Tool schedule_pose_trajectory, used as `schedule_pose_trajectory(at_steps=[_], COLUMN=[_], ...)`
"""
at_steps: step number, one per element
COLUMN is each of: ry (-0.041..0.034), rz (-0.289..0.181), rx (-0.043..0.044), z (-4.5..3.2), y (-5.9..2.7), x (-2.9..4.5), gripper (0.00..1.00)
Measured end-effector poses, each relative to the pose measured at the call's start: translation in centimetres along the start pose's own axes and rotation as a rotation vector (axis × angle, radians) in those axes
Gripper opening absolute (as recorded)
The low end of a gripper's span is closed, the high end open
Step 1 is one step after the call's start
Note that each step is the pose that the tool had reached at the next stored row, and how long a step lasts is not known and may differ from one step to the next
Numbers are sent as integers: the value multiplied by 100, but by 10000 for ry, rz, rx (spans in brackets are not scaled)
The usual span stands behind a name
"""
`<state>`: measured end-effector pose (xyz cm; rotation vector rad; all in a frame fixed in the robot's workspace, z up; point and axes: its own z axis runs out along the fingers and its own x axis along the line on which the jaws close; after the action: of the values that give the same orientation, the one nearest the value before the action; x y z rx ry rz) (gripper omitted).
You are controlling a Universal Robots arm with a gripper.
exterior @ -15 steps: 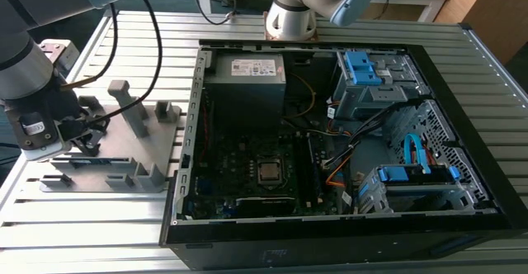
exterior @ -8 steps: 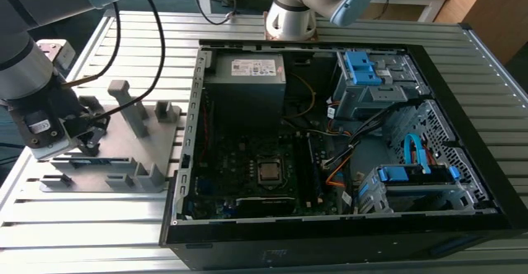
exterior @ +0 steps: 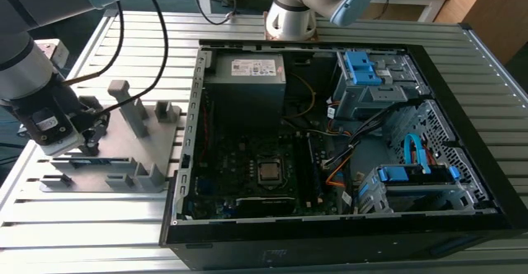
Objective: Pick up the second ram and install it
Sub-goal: 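Pick up the second ram and move it above second insertion slot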
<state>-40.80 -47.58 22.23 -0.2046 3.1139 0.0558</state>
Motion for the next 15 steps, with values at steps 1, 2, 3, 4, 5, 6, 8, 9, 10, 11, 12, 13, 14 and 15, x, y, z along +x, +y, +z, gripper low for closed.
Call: schedule_pose_trajectory(at_steps=[1,2,3,4,5,6,8,9,10,11,12,13,14,15], ry=[4,8,11,15,18,21,26,29,32,35,38,40,44,46], rz=[-120,-216,-311,-406,-500,-591,-765,-846,-928,-1011,-1096,-1181,-1272,-1360], rx=[-3,-5,-7,-9,-11,-14,-17,-19,-21,-23,-25,-27,-29,-32], z=[0,0,0,-1,0,0,0,0,0,0,0,0,0,0], y=[0,0,0,0,0,0,-1,-1,-1,-1,-1,-1,-1,-1], x=[0,0,0,0,0,0,0,0,0,0,0,0,0,0], gripper=[10,10,10,10,10,10,10,10,10,10,10,10,10,10])
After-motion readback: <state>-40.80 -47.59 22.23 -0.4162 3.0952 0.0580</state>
